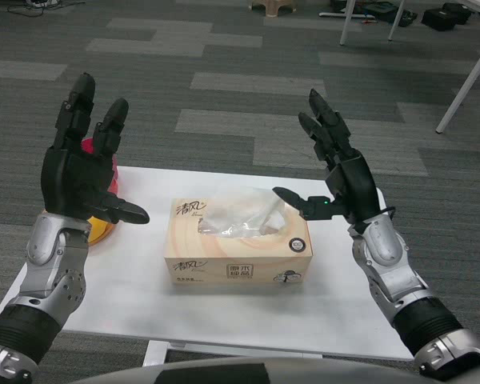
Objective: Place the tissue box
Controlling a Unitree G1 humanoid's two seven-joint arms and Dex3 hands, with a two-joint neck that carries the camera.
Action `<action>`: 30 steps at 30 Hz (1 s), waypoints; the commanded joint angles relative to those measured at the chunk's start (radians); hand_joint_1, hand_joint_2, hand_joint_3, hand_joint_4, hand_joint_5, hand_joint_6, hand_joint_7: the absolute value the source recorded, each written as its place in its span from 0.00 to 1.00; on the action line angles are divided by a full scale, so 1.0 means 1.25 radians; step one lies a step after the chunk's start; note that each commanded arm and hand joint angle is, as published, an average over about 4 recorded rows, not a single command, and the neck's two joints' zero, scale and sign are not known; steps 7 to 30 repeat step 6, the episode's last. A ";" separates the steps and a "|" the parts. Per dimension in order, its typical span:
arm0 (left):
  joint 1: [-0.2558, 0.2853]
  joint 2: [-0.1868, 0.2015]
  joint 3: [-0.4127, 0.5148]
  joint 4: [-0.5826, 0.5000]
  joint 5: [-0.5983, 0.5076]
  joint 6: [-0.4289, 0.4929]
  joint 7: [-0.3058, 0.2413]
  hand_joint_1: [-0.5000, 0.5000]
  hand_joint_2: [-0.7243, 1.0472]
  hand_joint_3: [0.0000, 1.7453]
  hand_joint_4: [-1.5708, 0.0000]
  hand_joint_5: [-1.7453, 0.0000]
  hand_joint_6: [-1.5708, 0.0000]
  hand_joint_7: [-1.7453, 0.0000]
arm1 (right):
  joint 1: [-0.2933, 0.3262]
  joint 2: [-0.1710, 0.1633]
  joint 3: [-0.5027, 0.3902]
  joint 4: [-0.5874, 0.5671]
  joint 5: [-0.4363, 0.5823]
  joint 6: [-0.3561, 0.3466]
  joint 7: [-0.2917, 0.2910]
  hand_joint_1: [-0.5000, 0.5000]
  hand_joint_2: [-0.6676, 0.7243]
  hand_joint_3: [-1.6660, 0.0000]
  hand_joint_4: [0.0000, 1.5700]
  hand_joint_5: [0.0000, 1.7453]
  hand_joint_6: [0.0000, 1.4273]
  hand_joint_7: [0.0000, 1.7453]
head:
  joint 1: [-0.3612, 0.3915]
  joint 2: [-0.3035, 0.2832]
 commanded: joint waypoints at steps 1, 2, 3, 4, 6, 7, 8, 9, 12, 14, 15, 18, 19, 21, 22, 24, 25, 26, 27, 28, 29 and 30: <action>-0.014 0.000 0.006 -0.006 0.003 -0.009 0.004 1.00 0.31 0.00 1.00 0.76 1.00 0.96 | -0.011 0.002 0.002 -0.007 0.003 0.004 -0.007 0.08 0.18 0.62 0.00 0.22 0.00 0.04 | -0.003 0.004; -0.015 0.000 0.006 -0.006 0.004 -0.010 0.005 1.00 0.33 0.00 1.00 0.76 1.00 0.96 | -0.011 0.002 0.002 -0.007 0.003 0.004 -0.007 0.08 0.18 0.62 0.00 0.22 0.00 0.04 | -0.004 0.006; -0.015 -0.001 0.005 -0.005 0.004 -0.011 0.005 1.00 0.34 0.00 1.00 0.76 1.00 0.96 | -0.010 0.002 0.003 -0.009 0.003 0.004 -0.007 0.08 0.18 0.62 0.00 0.22 0.00 0.04 | -0.005 0.008; -0.016 -0.002 0.004 -0.004 0.004 -0.013 0.006 1.00 0.35 0.00 1.00 0.76 1.00 0.96 | -0.009 0.003 0.004 -0.011 0.003 0.004 -0.008 0.08 0.18 0.62 0.00 0.22 0.00 0.04 | -0.005 0.008; -0.017 -0.004 0.003 -0.004 0.004 -0.014 0.006 1.00 0.35 0.00 1.00 0.76 1.00 0.96 | -0.008 0.004 0.004 -0.013 0.003 0.004 -0.009 0.08 0.18 0.62 0.00 0.22 0.00 0.04 | -0.006 0.010; -0.017 -0.004 0.003 -0.004 0.004 -0.014 0.006 1.00 0.35 0.00 1.00 0.76 1.00 0.96 | -0.008 0.004 0.004 -0.013 0.003 0.004 -0.009 0.08 0.18 0.62 0.00 0.22 0.00 0.04 | -0.006 0.010; -0.017 -0.004 0.003 -0.004 0.004 -0.014 0.006 1.00 0.35 0.00 1.00 0.76 1.00 0.96 | -0.008 0.004 0.004 -0.013 0.003 0.004 -0.009 0.08 0.18 0.62 0.00 0.22 0.00 0.04 | -0.006 0.010; -0.017 -0.004 0.003 -0.004 0.004 -0.014 0.006 1.00 0.35 0.00 1.00 0.76 1.00 0.96 | -0.008 0.004 0.004 -0.013 0.003 0.004 -0.009 0.08 0.18 0.62 0.00 0.22 0.00 0.04 | -0.006 0.010; -0.017 -0.004 0.003 -0.004 0.004 -0.014 0.006 1.00 0.35 0.00 1.00 0.76 1.00 0.96 | -0.008 0.004 0.004 -0.013 0.003 0.004 -0.009 0.08 0.18 0.62 0.00 0.22 0.00 0.04 | -0.006 0.010; -0.017 -0.004 0.003 -0.004 0.004 -0.014 0.006 1.00 0.35 0.00 1.00 0.76 1.00 0.96 | -0.008 0.004 0.004 -0.013 0.003 0.004 -0.009 0.08 0.18 0.62 0.00 0.22 0.00 0.04 | -0.006 0.010; -0.017 -0.004 0.003 -0.004 0.004 -0.014 0.006 1.00 0.35 0.00 1.00 0.76 1.00 0.96 | -0.008 0.004 0.004 -0.013 0.003 0.004 -0.009 0.08 0.18 0.62 0.00 0.22 0.00 0.04 | -0.006 0.010; -0.017 -0.004 0.003 -0.004 0.004 -0.014 0.006 1.00 0.35 0.00 1.00 0.76 1.00 0.96 | -0.008 0.004 0.004 -0.013 0.003 0.004 -0.009 0.08 0.18 0.62 0.00 0.22 0.00 0.04 | -0.006 0.010; -0.017 -0.004 0.003 -0.004 0.004 -0.014 0.006 1.00 0.35 0.00 1.00 0.76 1.00 0.96 | -0.008 0.004 0.004 -0.013 0.003 0.004 -0.009 0.08 0.18 0.62 0.00 0.22 0.00 0.04 | -0.006 0.010; -0.017 -0.004 0.003 -0.004 0.004 -0.014 0.006 1.00 0.35 0.00 1.00 0.76 1.00 0.96 | -0.008 0.004 0.004 -0.013 0.003 0.004 -0.009 0.08 0.18 0.62 0.00 0.22 0.00 0.04 | -0.006 0.010; -0.017 -0.004 0.003 -0.004 0.004 -0.014 0.006 1.00 0.35 0.00 1.00 0.76 1.00 0.96 | -0.008 0.004 0.004 -0.013 0.003 0.004 -0.009 0.08 0.18 0.62 0.00 0.22 0.00 0.04 | -0.006 0.010; -0.017 -0.004 0.003 -0.004 0.004 -0.014 0.006 1.00 0.35 0.00 1.00 0.76 1.00 0.96 | -0.008 0.004 0.004 -0.013 0.003 0.004 -0.009 0.08 0.18 0.62 0.00 0.22 0.00 0.04 | -0.006 0.010; -0.017 -0.004 0.003 -0.004 0.004 -0.014 0.006 1.00 0.35 0.00 1.00 0.76 1.00 0.96 | -0.008 0.004 0.004 -0.013 0.003 0.004 -0.009 0.08 0.18 0.62 0.00 0.22 0.00 0.04 | -0.006 0.010; -0.017 -0.004 0.003 -0.004 0.004 -0.014 0.006 1.00 0.35 0.00 1.00 0.76 1.00 0.96 | -0.008 0.004 0.004 -0.013 0.003 0.004 -0.009 0.08 0.18 0.62 0.00 0.22 0.00 0.04 | -0.006 0.010; -0.017 -0.004 0.003 -0.004 0.004 -0.014 0.006 1.00 0.35 0.00 1.00 0.76 1.00 0.96 | -0.008 0.004 0.004 -0.013 0.003 0.004 -0.009 0.08 0.18 0.62 0.00 0.22 0.00 0.04 | -0.006 0.010; -0.017 -0.004 0.003 -0.004 0.004 -0.014 0.006 1.00 0.35 0.00 1.00 0.76 1.00 0.96 | -0.008 0.004 0.004 -0.013 0.003 0.004 -0.009 0.08 0.18 0.62 0.00 0.22 0.00 0.04 | -0.006 0.010; -0.017 -0.004 0.003 -0.004 0.004 -0.014 0.006 1.00 0.35 0.00 1.00 0.76 1.00 0.96 | -0.008 0.004 0.004 -0.013 0.003 0.004 -0.009 0.08 0.18 0.62 0.00 0.22 0.00 0.04 | -0.006 0.010; -0.017 -0.004 0.003 -0.004 0.004 -0.014 0.006 1.00 0.35 0.00 1.00 0.76 1.00 0.96 | -0.008 0.004 0.004 -0.013 0.003 0.004 -0.009 0.08 0.18 0.62 0.00 0.22 0.00 0.04 | -0.006 0.010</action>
